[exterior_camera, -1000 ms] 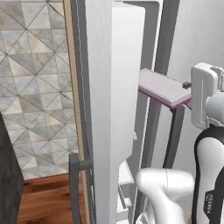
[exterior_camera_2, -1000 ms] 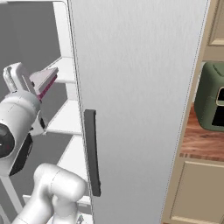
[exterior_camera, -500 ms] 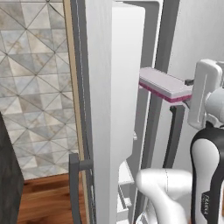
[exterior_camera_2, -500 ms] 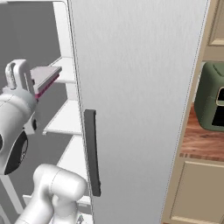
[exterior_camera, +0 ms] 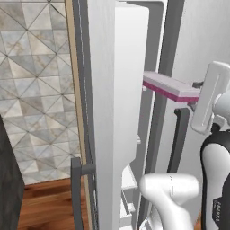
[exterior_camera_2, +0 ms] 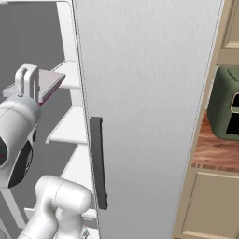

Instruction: The ice cube tray has been filled with water. Take the tray and place it in the freezer to make ice. Close the freezer door after placing the tray.

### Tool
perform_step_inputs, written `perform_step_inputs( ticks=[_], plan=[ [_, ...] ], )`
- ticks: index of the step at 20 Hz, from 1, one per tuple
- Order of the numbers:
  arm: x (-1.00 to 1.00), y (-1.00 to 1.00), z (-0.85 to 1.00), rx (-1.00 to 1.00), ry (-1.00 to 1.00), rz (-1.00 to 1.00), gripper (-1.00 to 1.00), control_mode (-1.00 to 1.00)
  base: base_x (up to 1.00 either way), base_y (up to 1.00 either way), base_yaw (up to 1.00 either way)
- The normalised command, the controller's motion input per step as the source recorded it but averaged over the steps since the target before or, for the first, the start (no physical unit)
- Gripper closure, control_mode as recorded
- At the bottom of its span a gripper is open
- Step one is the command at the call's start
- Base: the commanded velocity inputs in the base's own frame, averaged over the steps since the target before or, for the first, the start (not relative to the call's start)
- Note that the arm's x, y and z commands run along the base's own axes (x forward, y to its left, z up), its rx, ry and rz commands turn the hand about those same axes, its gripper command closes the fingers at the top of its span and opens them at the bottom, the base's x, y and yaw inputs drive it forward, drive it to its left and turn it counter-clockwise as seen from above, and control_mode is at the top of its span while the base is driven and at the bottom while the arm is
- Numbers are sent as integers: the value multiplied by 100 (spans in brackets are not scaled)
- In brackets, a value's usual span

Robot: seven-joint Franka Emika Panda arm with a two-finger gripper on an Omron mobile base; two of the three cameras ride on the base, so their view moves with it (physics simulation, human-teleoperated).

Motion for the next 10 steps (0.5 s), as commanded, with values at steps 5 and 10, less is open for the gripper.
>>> perform_step_inputs(
  ticks=[5,10],
  plan=[
    [0,20,-10,1,0,-3,100,-100,0,0,0],
    [3,19,-9,0,0,-7,100,-100,0,0,0]
  ],
)
